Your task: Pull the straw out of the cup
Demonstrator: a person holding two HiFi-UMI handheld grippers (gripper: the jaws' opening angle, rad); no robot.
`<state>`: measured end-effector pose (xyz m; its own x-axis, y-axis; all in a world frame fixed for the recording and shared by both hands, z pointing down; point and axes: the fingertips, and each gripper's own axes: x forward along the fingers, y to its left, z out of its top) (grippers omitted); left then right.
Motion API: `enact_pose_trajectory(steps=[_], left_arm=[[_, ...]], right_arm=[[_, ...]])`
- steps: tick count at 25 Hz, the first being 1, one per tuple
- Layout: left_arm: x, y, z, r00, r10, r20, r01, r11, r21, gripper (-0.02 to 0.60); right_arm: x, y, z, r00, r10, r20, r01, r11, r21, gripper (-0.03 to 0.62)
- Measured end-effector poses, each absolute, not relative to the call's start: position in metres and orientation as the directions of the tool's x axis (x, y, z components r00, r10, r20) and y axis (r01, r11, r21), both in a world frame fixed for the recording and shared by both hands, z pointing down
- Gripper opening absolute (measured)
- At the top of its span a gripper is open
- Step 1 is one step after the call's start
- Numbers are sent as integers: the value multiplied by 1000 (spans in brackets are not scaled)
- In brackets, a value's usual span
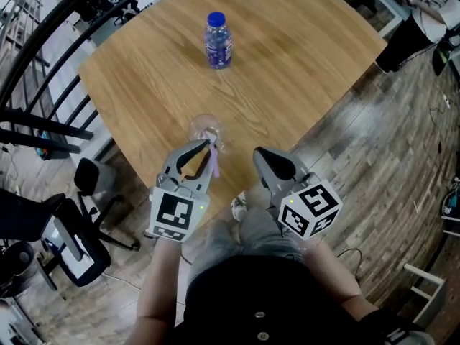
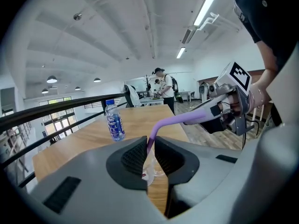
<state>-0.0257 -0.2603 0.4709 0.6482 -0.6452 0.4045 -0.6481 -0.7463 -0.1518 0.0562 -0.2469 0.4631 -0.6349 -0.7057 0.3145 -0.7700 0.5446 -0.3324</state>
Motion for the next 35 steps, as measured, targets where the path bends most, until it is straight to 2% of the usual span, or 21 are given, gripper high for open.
enact_pose_trajectory(steps=[5,10,15,35], left_arm=[[-33,-269,464,641,-661,391,-671,-730,-134,49],[-43,-279,454,653,-687,319,-727,-687,10,44],[-57,-286,441,613,-735,289,-778,-625,63,44],[-61,-257,394,630,-754,183,-775,-623,101,43]], right_arm=[[55,-254,457,-636,-711,302,-768,546,-333,-2],[54,-259,453,-645,-709,285,-761,560,-329,-2],[51,-263,451,-667,-692,278,-743,586,-324,-2],[29,-249,432,-699,-671,247,-714,631,-303,-2]])
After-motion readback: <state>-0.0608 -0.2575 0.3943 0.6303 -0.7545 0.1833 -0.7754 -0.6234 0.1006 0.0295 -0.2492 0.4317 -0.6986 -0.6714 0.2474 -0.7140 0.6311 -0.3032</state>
